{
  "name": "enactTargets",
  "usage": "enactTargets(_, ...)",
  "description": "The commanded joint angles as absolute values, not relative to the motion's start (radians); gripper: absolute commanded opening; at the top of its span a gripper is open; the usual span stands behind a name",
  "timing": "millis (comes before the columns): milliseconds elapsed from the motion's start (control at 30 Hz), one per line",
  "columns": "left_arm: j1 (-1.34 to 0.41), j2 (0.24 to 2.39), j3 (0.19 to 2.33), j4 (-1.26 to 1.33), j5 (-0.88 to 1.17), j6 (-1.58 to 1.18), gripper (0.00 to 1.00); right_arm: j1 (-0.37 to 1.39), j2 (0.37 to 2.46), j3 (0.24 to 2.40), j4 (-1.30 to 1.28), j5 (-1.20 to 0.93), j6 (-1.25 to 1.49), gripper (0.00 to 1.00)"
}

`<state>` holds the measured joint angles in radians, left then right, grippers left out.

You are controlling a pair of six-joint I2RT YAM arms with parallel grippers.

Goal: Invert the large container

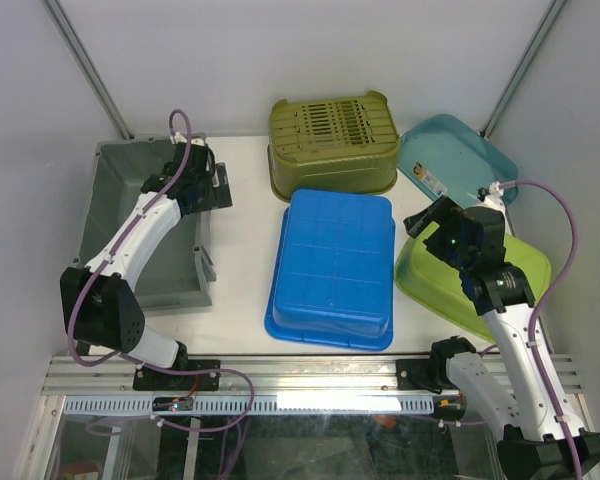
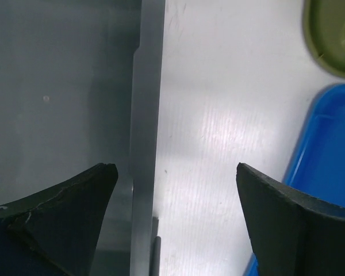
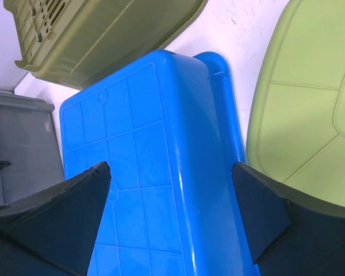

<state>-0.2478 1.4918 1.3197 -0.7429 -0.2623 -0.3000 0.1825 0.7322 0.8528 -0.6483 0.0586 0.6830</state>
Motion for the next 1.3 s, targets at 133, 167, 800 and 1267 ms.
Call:
enactTargets(133, -0.240, 1.496, 1.248, -0.649, -0.236, -0.312, 0.57, 0.175, 0.706, 0.870, -0.628, 0.055, 0.686, 0.90)
enactTargets(167, -0.239, 1.494, 1.252, -0.646, -0.228, -0.311, 0.48, 0.175, 0.705, 0.868, -0.629, 0.057, 0.686, 0.91)
enactTargets(800, -0.217, 1.348, 1.643, -0.708, 0.175, -0.426, 0.00, 0.175, 0.704, 0.842, -0.619, 0.047, 0.706, 0.90)
enactTargets(1267, 0.025, 1.210, 1.386, -0.366, 0.677, -0.745, 0.00, 0.175, 0.704, 0.826, -0.607, 0.036, 0.710, 0.90)
